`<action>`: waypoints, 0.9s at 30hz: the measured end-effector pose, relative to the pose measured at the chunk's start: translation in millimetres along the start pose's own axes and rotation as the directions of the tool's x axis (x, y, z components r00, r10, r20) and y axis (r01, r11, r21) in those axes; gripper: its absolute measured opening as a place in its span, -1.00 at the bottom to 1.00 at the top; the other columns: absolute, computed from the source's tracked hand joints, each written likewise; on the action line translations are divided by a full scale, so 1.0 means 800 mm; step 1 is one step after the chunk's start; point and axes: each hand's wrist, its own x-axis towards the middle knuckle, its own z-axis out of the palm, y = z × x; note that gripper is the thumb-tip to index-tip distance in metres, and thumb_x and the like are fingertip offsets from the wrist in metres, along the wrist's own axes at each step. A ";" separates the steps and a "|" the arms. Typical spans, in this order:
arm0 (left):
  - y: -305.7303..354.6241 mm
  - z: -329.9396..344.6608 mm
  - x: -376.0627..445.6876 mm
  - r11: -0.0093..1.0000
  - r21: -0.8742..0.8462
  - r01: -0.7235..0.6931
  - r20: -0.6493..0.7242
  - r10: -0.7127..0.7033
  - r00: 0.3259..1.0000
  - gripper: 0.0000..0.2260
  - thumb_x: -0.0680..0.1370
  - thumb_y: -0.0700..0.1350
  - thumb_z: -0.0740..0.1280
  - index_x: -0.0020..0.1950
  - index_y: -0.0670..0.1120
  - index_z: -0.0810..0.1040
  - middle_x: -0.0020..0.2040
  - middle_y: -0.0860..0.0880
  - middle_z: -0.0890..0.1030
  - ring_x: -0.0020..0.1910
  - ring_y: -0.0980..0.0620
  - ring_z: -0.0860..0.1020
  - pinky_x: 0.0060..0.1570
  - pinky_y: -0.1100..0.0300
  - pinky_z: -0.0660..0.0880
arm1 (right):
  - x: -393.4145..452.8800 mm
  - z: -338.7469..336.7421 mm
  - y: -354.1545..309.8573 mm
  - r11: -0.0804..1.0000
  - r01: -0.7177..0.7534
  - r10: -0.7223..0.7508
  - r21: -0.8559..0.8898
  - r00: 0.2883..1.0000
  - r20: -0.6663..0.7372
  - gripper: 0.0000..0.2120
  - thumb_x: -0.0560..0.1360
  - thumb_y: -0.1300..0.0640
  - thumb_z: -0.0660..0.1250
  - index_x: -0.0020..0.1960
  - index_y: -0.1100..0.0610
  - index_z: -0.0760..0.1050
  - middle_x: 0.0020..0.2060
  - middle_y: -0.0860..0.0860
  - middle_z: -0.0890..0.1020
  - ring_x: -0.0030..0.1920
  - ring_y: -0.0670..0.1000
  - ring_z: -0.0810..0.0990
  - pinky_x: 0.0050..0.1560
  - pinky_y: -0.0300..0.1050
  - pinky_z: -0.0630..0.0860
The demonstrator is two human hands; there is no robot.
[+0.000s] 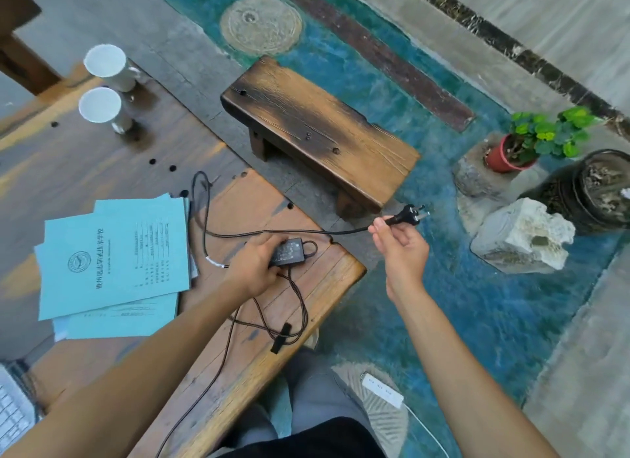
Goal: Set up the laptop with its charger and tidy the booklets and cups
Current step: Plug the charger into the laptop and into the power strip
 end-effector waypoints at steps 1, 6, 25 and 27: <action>0.010 -0.001 -0.006 0.999 0.009 -0.042 0.008 0.042 0.999 -0.40 0.41 -0.24 0.45 0.45 -0.13 0.42 0.34 -0.13 0.51 0.33 -0.14 0.46 0.35 0.07 0.35 | -0.005 -0.006 -0.004 1.000 0.005 -0.005 0.015 1.000 -0.009 -0.96 0.54 0.27 0.45 -0.03 0.20 0.60 -0.17 0.07 0.72 -0.13 -0.07 0.74 -0.09 -0.31 0.62; 0.061 0.001 -0.042 0.968 0.010 -0.252 0.088 0.250 0.964 -0.41 0.39 -0.30 0.41 0.43 -0.19 0.46 0.33 -0.17 0.52 0.32 -0.15 0.48 0.35 0.14 0.33 | -0.037 -0.045 -0.014 0.997 0.048 -0.045 0.055 0.997 -0.055 -0.96 0.55 0.27 0.45 -0.06 0.17 0.60 -0.19 0.05 0.72 -0.13 -0.07 0.75 -0.08 -0.31 0.62; 0.130 0.165 -0.259 0.720 0.095 -0.688 0.415 0.599 0.685 -0.41 0.36 -0.26 0.28 0.42 -0.08 0.49 0.29 -0.08 0.54 0.26 -0.15 0.47 0.29 -0.01 0.41 | -0.311 -0.275 0.066 0.988 0.153 -0.152 -0.029 0.907 -0.392 -0.90 0.56 0.13 0.46 -0.08 0.15 0.61 -0.38 -0.06 0.67 -0.35 -0.14 0.65 -0.31 -0.30 0.59; 0.134 0.190 -0.279 0.696 0.110 -0.710 0.472 0.592 0.653 -0.42 0.38 -0.23 0.27 0.42 -0.05 0.49 0.30 -0.06 0.54 0.25 -0.14 0.48 0.25 -0.03 0.43 | -0.334 -0.298 0.086 0.992 0.124 -0.124 -0.028 0.889 -0.441 -0.90 0.55 0.15 0.46 -0.10 0.16 0.60 -0.40 -0.05 0.65 -0.40 -0.15 0.60 -0.36 -0.28 0.57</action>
